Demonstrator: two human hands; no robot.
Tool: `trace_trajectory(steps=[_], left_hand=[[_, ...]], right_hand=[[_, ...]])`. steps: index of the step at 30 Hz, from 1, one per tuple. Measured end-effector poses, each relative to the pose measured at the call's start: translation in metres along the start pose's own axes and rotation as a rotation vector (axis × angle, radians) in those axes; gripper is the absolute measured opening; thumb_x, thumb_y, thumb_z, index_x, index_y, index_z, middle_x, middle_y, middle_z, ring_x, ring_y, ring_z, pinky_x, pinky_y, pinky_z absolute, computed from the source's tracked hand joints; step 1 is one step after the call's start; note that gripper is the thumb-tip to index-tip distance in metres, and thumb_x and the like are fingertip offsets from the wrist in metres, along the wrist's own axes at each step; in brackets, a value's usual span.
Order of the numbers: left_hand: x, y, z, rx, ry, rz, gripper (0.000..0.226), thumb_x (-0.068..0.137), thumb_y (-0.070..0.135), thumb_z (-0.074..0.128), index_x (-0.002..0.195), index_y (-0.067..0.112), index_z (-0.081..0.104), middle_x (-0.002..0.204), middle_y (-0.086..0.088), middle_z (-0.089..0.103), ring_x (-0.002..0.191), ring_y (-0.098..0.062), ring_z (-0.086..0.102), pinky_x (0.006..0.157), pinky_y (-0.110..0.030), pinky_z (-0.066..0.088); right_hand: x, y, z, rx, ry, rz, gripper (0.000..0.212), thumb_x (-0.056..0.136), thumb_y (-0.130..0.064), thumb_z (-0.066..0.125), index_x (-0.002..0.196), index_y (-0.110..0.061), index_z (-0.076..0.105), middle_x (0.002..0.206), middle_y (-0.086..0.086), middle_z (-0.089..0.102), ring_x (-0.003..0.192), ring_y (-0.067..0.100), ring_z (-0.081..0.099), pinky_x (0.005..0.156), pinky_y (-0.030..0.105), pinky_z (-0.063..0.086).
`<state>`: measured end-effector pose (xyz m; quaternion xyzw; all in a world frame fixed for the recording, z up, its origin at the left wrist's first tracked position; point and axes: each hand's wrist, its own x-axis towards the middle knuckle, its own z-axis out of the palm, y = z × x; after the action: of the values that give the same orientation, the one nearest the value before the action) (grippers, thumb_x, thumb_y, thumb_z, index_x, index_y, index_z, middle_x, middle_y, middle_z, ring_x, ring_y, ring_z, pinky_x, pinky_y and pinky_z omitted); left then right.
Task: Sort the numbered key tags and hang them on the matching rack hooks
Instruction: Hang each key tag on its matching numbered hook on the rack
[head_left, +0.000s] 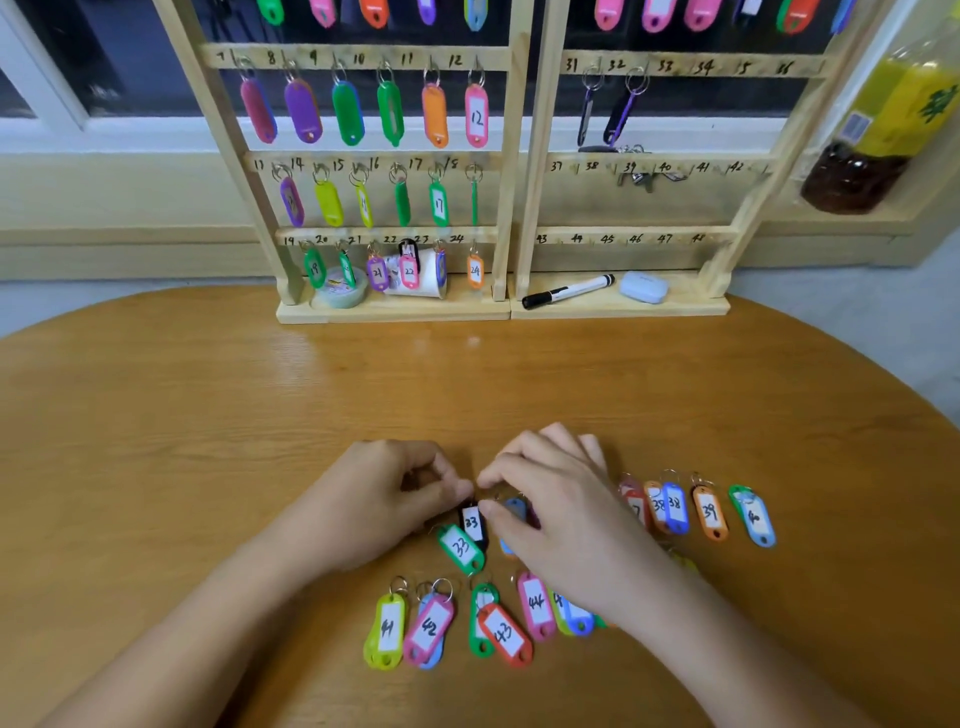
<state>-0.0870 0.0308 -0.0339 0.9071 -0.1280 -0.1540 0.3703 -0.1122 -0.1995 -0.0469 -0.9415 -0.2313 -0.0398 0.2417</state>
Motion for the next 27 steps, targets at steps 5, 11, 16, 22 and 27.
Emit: trace_trajectory(steps=[5,11,16,22,27], left_hand=[[-0.001,-0.001,-0.006,0.026,-0.103,-0.048,0.032,0.07,0.044,0.097,0.094,0.036,0.077,0.086,0.016,0.074,0.071,0.001,0.062,0.064,-0.013,0.046],[0.0,-0.003,-0.011,0.119,-0.113,-0.071,0.024,0.076,0.038,0.092,0.089,0.032,0.074,0.082,0.013,0.075,0.072,-0.003,0.065,0.062,-0.016,0.046],[0.001,-0.003,-0.013,0.133,-0.104,-0.061,0.014,0.081,0.037,0.09,0.086,0.033,0.078,0.08,0.013,0.075,0.074,-0.007,0.067,0.065,-0.022,0.048],[0.004,0.01,-0.028,0.039,0.07,0.066,0.02,0.087,0.015,0.085,0.091,0.033,0.078,0.086,0.017,0.077,0.086,-0.004,0.071,0.075,-0.015,0.052],[0.022,0.035,-0.042,0.062,0.253,0.23,0.023,0.089,0.012,0.084,0.092,0.033,0.074,0.088,0.02,0.076,0.088,-0.002,0.071,0.076,-0.016,0.052]], right_hand=[[0.004,-0.005,0.006,-0.046,0.013,-0.002,0.015,0.099,-0.048,0.061,0.105,-0.037,0.068,0.103,-0.022,0.051,0.111,0.008,0.044,0.096,0.037,0.033],[0.014,-0.009,0.016,-0.102,0.03,0.014,0.01,0.098,-0.045,0.067,0.096,-0.035,0.068,0.1,-0.019,0.051,0.106,0.011,0.045,0.093,0.038,0.034],[0.016,-0.009,0.019,-0.083,0.061,0.016,0.013,0.1,-0.041,0.067,0.089,-0.035,0.068,0.095,-0.019,0.051,0.102,0.009,0.044,0.09,0.036,0.033],[0.027,0.008,-0.008,0.158,0.158,0.075,0.013,0.099,-0.038,0.07,0.087,-0.034,0.069,0.096,-0.019,0.062,0.103,0.007,0.051,0.093,0.04,0.036],[0.044,0.034,-0.06,0.292,0.237,0.103,0.009,0.098,-0.035,0.071,0.091,-0.036,0.075,0.097,-0.021,0.069,0.107,0.005,0.06,0.1,0.04,0.046]])
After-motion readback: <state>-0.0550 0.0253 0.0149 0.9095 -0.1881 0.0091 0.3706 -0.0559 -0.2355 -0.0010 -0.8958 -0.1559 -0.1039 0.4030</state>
